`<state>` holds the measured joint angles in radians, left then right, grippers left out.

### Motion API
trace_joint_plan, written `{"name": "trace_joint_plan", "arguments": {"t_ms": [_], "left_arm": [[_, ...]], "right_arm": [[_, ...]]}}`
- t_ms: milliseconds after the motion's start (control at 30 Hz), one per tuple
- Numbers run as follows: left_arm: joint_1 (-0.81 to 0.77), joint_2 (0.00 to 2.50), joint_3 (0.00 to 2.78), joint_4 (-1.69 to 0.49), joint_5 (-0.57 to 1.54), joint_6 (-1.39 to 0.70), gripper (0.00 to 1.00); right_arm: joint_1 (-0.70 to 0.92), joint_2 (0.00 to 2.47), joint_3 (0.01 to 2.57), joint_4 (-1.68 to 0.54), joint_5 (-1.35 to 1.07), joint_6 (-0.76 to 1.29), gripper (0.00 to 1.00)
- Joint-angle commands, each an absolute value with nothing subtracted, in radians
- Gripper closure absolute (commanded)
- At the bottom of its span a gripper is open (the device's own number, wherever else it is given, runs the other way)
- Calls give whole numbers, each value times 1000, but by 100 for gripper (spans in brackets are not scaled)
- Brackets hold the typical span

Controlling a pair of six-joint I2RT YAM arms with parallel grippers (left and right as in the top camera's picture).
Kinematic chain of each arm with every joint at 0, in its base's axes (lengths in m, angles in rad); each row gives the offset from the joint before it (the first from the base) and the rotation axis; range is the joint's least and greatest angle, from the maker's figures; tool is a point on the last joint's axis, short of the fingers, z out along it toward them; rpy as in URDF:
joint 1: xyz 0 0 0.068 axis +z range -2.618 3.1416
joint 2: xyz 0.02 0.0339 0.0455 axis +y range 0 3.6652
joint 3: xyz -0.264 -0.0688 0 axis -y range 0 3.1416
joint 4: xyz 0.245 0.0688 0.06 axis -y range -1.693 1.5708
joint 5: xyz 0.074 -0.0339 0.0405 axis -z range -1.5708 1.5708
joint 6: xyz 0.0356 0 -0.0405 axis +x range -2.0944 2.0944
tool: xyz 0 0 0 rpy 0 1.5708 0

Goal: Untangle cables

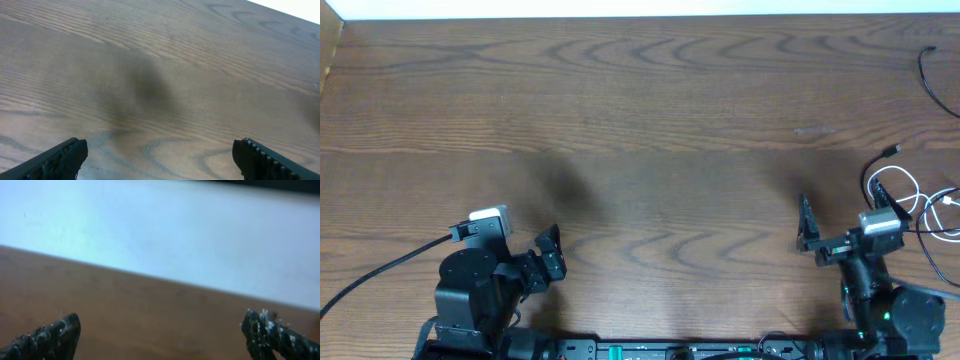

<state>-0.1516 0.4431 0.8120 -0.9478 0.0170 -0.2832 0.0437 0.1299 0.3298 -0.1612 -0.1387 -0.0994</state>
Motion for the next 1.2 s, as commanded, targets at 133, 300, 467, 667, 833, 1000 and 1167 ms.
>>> {"name": "trace_joint_plan", "arguments": {"t_ms": [133, 300, 467, 667, 833, 1000, 1167], "left_arm": [[-150, 440, 808, -949, 15, -266, 2], [-150, 440, 808, -949, 15, -266, 2], [-150, 440, 808, -949, 15, -266, 2], [-150, 440, 808, -949, 15, -266, 2], [-150, 440, 808, -949, 15, -266, 2], [-150, 440, 808, -949, 15, -266, 2], [-150, 440, 808, -949, 15, -266, 2]], "right_arm": [[47, 19, 143, 75, -141, -113, 1], [47, 5, 56, 230, -124, -113, 1], [52, 5, 6, 350, -102, -115, 1], [54, 5, 5, 335, -78, -122, 1], [54, 5, 5, 179, -54, -121, 1], [54, 5, 5, -29, -54, -120, 1], [54, 5, 5, -75, -39, -122, 1]]}}
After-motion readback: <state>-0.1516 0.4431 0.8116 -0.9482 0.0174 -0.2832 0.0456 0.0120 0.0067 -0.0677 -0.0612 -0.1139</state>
